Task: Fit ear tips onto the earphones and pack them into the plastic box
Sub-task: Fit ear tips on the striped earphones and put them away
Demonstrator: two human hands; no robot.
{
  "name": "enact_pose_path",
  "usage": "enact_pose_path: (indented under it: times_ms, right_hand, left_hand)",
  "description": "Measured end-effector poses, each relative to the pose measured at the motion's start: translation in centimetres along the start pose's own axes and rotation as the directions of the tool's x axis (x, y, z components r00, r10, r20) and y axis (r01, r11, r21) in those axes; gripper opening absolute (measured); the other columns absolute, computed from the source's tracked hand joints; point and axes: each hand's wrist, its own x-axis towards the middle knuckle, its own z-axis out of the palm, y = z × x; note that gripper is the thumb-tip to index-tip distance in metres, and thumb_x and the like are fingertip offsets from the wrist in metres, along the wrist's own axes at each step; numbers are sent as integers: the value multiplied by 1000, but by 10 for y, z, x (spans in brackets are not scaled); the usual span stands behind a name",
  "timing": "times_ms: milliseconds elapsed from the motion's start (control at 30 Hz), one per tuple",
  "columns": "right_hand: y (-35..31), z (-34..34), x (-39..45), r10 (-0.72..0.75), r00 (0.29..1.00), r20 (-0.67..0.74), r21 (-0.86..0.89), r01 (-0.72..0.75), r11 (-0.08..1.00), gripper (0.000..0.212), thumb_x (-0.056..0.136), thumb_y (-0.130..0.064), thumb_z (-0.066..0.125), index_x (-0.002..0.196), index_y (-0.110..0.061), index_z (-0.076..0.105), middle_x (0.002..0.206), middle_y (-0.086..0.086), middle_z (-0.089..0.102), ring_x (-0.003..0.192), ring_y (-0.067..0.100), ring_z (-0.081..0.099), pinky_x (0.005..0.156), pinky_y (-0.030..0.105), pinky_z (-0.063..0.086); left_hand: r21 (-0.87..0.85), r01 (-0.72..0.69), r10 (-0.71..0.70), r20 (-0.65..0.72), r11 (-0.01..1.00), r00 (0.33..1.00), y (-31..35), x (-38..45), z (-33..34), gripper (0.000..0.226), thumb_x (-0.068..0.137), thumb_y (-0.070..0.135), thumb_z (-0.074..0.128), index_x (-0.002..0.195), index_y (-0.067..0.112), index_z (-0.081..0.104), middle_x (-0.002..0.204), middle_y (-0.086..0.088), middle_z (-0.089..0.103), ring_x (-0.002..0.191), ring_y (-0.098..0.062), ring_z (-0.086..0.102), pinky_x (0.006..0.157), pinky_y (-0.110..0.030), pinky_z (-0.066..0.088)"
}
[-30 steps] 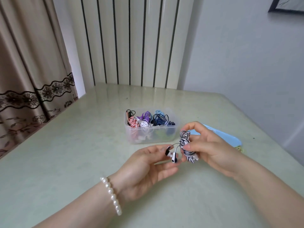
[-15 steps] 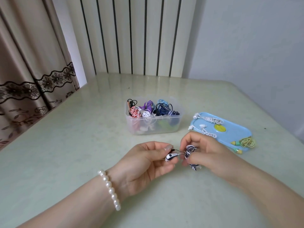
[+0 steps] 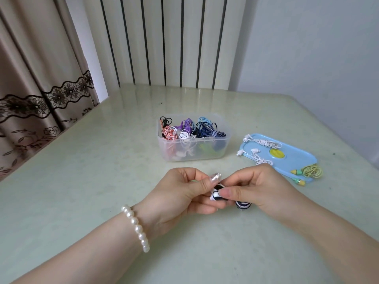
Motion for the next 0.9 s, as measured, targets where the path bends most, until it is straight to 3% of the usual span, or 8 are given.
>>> enact_pose_path:
  times_ms: [100,167,333,433,567,667,767,900]
  right_hand:
    - [-1,-1,2,0,995,-102,-36,-3,999,15,62,-19,70,72,-8,72,54,-1,65,52,5,57,53,10,43]
    - [1,-5,3,17,979,-205,-76,-33,997,10,69,-18,71,73,-9,73,50,-3,62,50,6,51,49,10,37]
    - [2,-17,6,53,931,-361,-162,-119,980,13,74,-26,71,68,-15,74,52,0,61,62,16,45,56,29,31]
    - [2,-17,6,65,934,-352,-196,-141,970,15,77,-28,70,67,-18,73,48,-5,58,59,15,43,54,25,32]
    - [3,-12,6,59,942,-331,-171,-121,978,9,78,-23,70,72,-18,74,48,-1,60,58,18,42,43,12,32]
    - [5,-8,7,32,950,-311,-172,-89,981,6,78,-16,69,74,-16,75,63,20,64,57,18,47,47,16,36]
    - [8,-5,9,7,949,-314,-139,-53,989,6,78,-6,68,81,-6,73,53,8,60,44,5,49,46,10,37]
    - [10,-2,11,-6,944,-331,-132,-40,990,5,80,-4,66,81,-5,71,58,10,62,47,5,53,48,11,42]
  left_hand:
    - [-9,8,-8,0,1000,1000,6,0,-5,31,80,34,54,83,3,58,79,-19,70,67,-23,70,54,-24,56]
    - [40,-39,42,-78,998,996,11,2,-12,23,88,24,51,84,3,58,82,-18,70,65,-23,70,55,-25,56]
    - [454,-152,297,-268,878,917,13,14,-39,10,83,4,63,73,4,65,71,-9,66,58,-10,59,57,-19,50]
    - [578,-125,345,-287,806,894,9,20,-47,13,77,7,71,66,13,69,53,4,60,49,-5,47,48,-13,38]
    - [713,-176,384,-140,679,912,0,20,-40,14,73,11,75,69,24,72,66,6,62,52,-3,48,53,-14,40]
    - [850,-273,428,64,449,902,-11,22,-29,19,75,22,74,95,21,73,86,5,52,74,-6,48,67,-16,42]
    - [925,-317,509,174,209,843,-20,26,-22,26,78,27,71,103,21,71,94,2,54,92,-16,49,82,-21,35]
    - [933,-334,533,215,137,818,-24,29,-21,16,79,25,69,94,19,73,94,-1,61,93,-23,52,83,-27,38]
